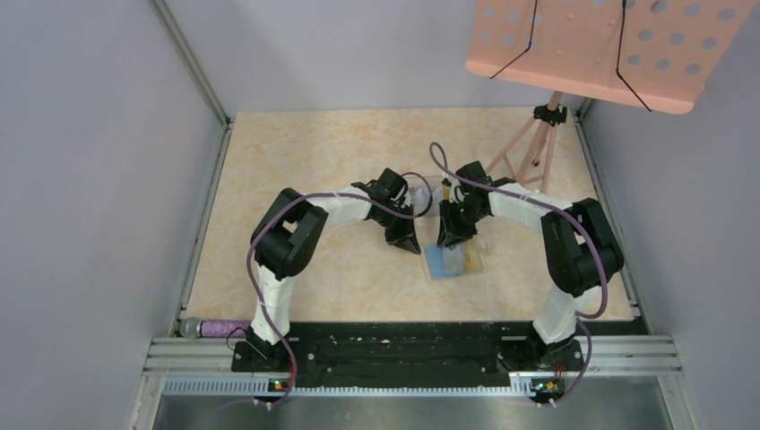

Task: Put the credit cards into the card holder
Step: Insert the credit card into the card holder.

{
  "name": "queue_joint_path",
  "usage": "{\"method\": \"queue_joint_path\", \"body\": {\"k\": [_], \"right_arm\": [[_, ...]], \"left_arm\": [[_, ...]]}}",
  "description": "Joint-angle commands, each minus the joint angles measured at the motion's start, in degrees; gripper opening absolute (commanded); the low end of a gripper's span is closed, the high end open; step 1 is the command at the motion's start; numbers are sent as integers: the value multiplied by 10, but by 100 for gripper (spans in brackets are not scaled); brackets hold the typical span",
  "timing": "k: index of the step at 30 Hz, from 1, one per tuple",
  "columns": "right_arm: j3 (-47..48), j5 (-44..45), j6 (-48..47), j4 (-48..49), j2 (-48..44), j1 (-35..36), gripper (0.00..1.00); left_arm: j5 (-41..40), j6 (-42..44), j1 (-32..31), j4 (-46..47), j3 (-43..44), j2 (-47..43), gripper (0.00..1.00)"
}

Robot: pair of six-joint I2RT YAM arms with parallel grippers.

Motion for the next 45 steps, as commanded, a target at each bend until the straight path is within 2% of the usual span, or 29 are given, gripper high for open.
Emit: {"method": "queue_joint_path", "body": {"k": [1,9,14,30,45], "right_arm": [[19,-12,23,-2,-48,-7,32],[-55,-61,46,4,-111,-90,38],[-83,-82,45,8,-105,-126,38],[-66,-63,35,27,-17,-125,37],[-37,-61,15,13,10,-69,36]], "left_arm": [[-11,7,-4,0,10,-2,0],[-12,4,-5,3,10,-5,0],[-9,4,-5,4,11,-3,0],[-6,7,-5,3,15,4,0],[-5,8,-5,-2,22,8,0]]}}
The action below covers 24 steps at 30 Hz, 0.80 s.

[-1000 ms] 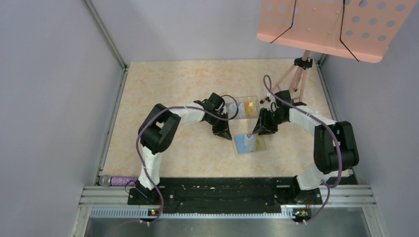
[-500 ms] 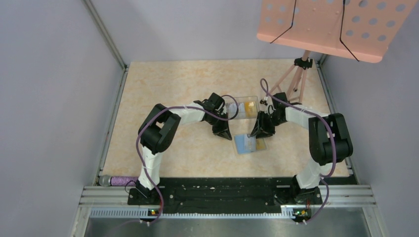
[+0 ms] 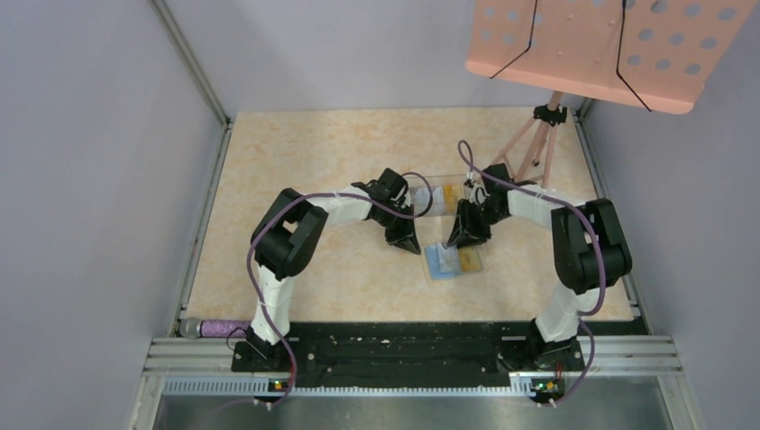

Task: Put the credit cards into the card holder
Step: Insert the credit card into the card holder.

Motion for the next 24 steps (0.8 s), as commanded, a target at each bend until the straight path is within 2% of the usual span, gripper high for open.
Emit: {"method": "queue_joint_path", "body": {"k": [1,12,19,24], "right_arm": [[3,28,-17,3,14,29,36],[6,76,-10,-19,-43,20,38],[-21,47,-8,-27,-78,-15,39],[-40,27,-4,-26,-89,-29,41]], "left_arm": [[-5,8,-5,-1,21,8,0],[-26,13,-5,-1,15,-23,0],[-58,23,-9,-2,12,-86,13],[-57,28,-22,15,15,-107,13]]}}
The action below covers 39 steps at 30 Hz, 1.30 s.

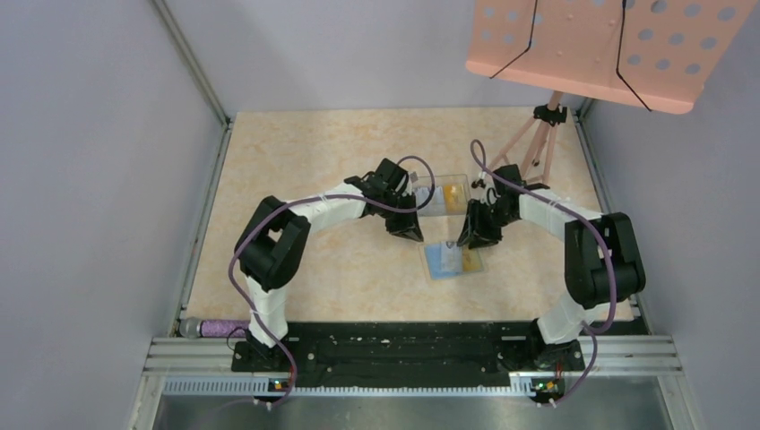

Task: Put the credit cards into the card holder
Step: Insert the credit card into the card holder.

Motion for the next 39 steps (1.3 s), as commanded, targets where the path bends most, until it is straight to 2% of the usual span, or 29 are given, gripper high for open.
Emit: {"method": "queue_joint_path", "body": {"k": [1,7,11,14,21,28,33,39], "right_arm": [[-20,-25,1,0,-28,-13,41],[-60,-68,22,35,-22,-33,43],[-85,-99,41,75,-11,-43,43],[-92,-105,46,89,2,-44,44],[-110,-102,45,126,32,-49,44],[-118,-150,44,169,45,-48,44],[-123,-176,47,180,21,-49,39],[-138,-200,66,218,-21,-58,23]], "left_arm": [[5,14,-15,28,15,-38,13],[64,19,-38,31,55,27,5],[80,26,-52,22,80,70,3],[70,36,-55,-8,97,94,0],[26,57,-57,-81,113,131,0],[13,59,-58,-93,113,139,0],[13,59,-58,-94,115,142,0],[13,60,-58,-95,114,142,0]]}}
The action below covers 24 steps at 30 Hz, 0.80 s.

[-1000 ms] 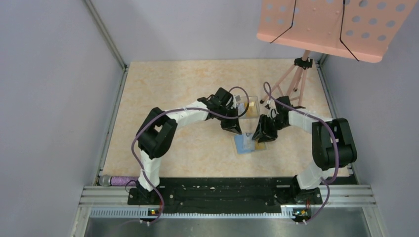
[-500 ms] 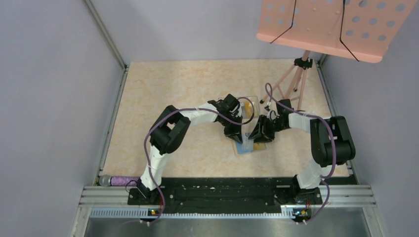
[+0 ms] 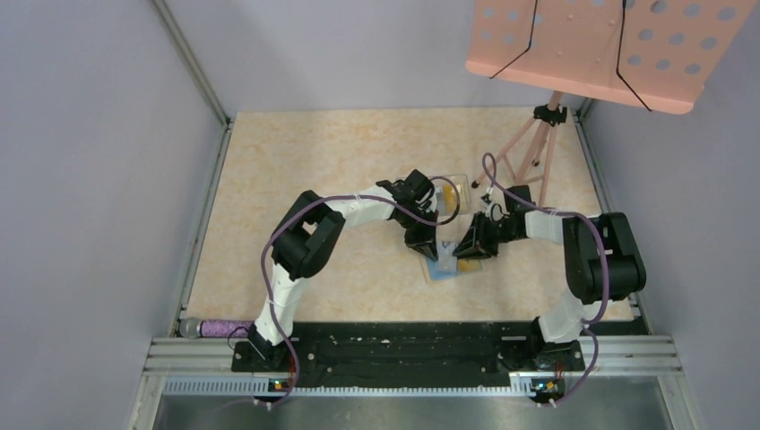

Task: Put the credit cards into the card holder
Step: Insert the credit card into the card holder.

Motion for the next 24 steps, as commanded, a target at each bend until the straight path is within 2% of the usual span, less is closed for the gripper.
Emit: {"method": "queue_joint_path", "body": {"k": [1,3,5,9,13,24], "right_arm": [[-15,-10,10,60,-42,-9,19],[-17,-8,16,66,-50,-14,15],[-12,24,14,37,-54,-17,15],[3,80,-7,-23,-52,-16,25],[5,89,-24,-50,-41,-17,36],[-5,80,-29,-23,53,-11,45]], "left_arm": [[-37,21,-2,-27,4,20,0],[-38,21,-2,-27,4,19,0],[-39,22,-2,-27,4,19,0],[-40,22,-2,-27,4,18,0],[-40,23,-2,-27,5,18,0],[-37,24,-2,-27,7,19,0]]}}
